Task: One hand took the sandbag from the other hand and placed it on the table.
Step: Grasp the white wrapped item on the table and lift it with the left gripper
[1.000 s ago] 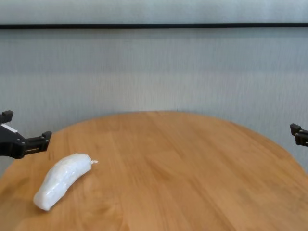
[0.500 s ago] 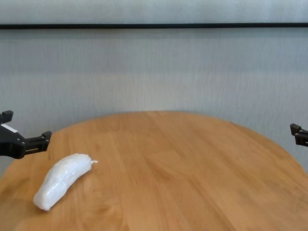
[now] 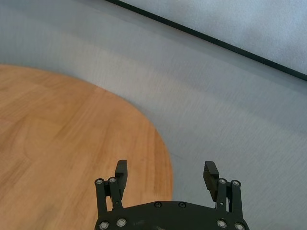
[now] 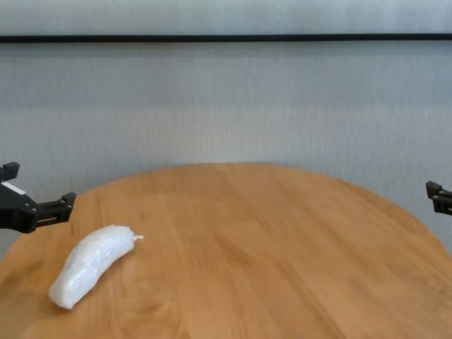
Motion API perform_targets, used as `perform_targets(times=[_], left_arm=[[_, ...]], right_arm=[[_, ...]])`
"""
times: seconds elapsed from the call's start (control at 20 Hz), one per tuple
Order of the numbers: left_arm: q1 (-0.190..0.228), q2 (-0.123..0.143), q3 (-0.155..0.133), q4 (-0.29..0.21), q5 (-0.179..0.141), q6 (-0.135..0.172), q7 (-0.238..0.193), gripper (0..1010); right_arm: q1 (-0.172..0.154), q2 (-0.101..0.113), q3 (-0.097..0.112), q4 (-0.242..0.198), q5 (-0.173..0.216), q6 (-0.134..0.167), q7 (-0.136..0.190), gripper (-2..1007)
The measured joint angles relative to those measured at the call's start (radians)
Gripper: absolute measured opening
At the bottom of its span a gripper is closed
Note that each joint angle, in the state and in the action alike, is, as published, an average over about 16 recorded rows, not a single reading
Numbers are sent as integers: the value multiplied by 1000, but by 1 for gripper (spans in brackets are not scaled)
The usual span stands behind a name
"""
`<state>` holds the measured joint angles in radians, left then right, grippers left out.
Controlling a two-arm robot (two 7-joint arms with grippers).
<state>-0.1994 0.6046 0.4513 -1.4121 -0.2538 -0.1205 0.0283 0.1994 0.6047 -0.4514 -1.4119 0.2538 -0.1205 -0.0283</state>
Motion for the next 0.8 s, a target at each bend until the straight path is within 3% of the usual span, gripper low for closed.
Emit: perform_targets(times=[0.8], left_arm=[[0,0,0,0,0,0,0,1000]], right_arm=[[0,0,0,0,0,0,0,1001]])
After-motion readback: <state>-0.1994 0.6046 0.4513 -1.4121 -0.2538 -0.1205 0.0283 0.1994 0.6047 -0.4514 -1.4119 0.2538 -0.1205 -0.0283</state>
